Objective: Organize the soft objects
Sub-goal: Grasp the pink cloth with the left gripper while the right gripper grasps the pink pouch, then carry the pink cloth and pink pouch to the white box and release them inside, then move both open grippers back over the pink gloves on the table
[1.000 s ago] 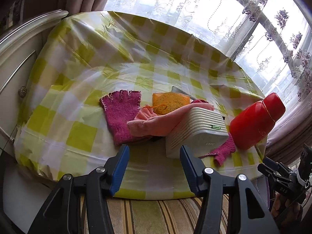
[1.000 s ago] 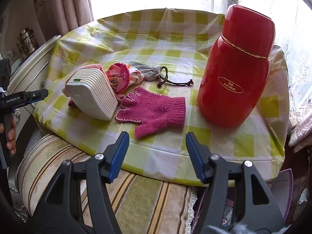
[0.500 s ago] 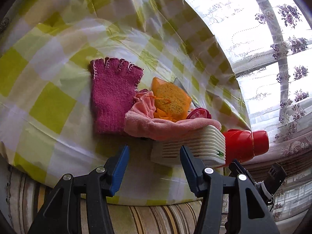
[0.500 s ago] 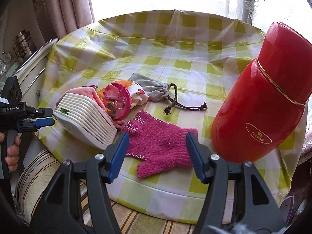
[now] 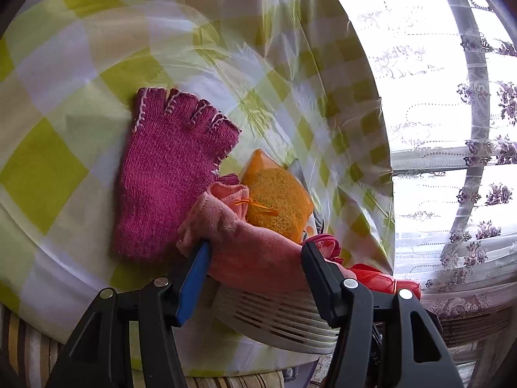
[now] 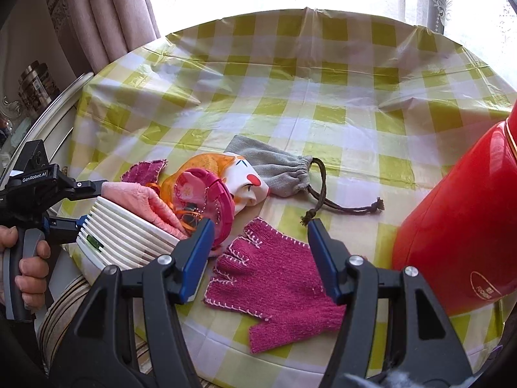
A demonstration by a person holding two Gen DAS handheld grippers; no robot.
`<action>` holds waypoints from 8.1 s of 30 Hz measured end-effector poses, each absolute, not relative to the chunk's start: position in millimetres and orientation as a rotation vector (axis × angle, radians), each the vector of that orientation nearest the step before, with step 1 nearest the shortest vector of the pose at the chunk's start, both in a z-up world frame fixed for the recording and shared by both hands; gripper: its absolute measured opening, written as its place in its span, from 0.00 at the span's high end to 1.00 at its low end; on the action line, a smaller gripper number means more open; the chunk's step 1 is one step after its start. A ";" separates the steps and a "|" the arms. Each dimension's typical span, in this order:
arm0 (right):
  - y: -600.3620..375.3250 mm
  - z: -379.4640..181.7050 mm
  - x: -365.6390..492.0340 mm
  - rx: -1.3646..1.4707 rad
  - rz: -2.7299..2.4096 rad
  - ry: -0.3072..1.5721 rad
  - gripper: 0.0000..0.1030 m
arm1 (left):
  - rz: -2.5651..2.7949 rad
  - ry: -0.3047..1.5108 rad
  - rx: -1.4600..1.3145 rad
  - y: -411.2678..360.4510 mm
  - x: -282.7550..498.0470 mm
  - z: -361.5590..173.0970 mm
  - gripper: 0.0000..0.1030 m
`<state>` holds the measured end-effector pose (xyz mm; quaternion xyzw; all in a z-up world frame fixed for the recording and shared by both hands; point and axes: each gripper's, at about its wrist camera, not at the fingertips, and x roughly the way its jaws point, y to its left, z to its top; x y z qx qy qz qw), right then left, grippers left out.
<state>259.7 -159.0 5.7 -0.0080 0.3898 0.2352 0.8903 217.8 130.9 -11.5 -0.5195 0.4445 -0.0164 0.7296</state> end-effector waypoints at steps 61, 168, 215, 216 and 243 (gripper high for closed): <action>-157.4 47.0 289.8 0.064 0.651 0.746 0.89 | 0.065 0.678 -0.674 128.1 257.3 105.4 0.96; -506.0 -9.3 -56.6 0.248 -0.210 0.764 0.56 | -0.513 0.820 -0.052 -261.1 51.5 93.9 0.43; -273.9 -21.2 80.6 -0.025 0.302 0.818 0.53 | 0.183 0.875 -0.385 55.4 80.5 38.8 0.43; -269.7 -22.4 86.1 -0.029 0.311 0.825 0.53 | 0.191 0.876 -0.390 59.6 83.0 37.7 0.43; -182.0 -53.5 216.0 -0.248 0.414 0.868 0.19 | 0.268 0.927 -0.459 118.1 194.6 -3.9 0.22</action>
